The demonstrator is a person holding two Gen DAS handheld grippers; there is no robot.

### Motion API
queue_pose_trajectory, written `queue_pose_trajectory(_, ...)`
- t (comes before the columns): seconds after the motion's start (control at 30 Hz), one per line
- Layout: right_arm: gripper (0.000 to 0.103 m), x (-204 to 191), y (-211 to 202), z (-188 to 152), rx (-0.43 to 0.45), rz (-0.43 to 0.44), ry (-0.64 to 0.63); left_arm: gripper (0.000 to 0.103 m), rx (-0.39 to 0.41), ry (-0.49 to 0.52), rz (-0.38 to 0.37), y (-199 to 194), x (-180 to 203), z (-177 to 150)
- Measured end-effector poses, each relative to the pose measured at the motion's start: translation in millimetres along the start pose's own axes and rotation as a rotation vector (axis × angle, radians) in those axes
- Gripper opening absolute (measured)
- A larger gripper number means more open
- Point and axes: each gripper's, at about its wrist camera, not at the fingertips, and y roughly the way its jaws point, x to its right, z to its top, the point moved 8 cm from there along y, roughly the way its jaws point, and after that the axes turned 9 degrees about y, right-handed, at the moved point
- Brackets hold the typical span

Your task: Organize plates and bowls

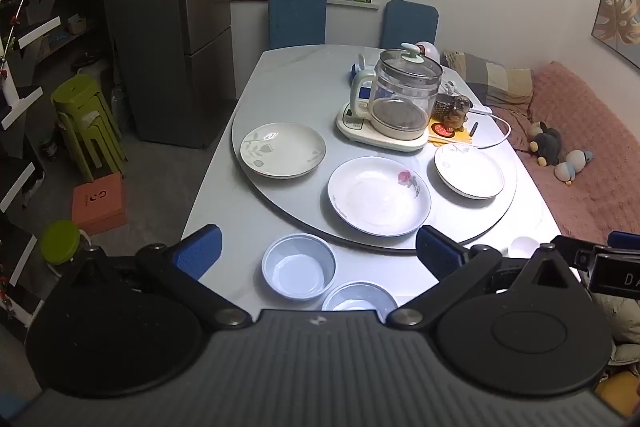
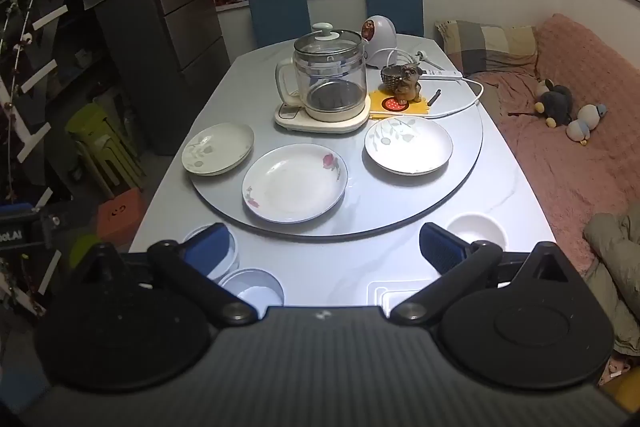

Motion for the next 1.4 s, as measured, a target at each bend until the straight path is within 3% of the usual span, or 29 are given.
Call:
queue_pose_trajectory(0.5,0.103,-5.4,1.8,-7.0,-0.054,-0.021,-0.006,0.103,0.03,0.024,0.027,-10.7,-2.3,0.1)
queue_pose_trajectory(1.4,0.103,2.4,-7.8,-8.0,-0.044,-0.023,0.012,0.103,0.03,-0.002,0.029,-17.3,-1.7,0.9)
